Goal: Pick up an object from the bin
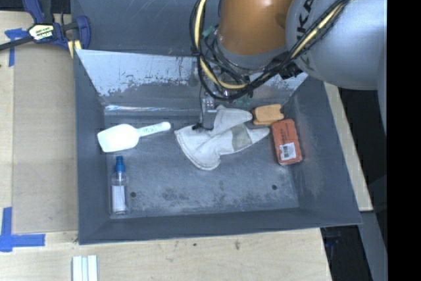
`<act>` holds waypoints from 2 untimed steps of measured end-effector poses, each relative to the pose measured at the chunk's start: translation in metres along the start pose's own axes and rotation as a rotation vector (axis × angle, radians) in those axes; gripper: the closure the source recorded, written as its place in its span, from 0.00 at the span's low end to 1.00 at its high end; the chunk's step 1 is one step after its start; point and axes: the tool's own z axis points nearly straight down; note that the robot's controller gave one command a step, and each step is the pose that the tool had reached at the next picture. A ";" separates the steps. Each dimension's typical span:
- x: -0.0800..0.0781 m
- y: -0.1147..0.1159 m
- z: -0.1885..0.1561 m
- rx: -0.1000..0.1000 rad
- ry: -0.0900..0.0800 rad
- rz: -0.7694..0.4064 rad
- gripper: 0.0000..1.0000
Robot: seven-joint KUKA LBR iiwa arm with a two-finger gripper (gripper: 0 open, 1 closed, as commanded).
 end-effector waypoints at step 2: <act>-0.004 -0.025 0.040 -0.001 -0.016 -0.040 0.00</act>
Offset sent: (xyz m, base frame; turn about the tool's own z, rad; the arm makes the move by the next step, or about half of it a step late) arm 0.0032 -0.0483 -0.0842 -0.0689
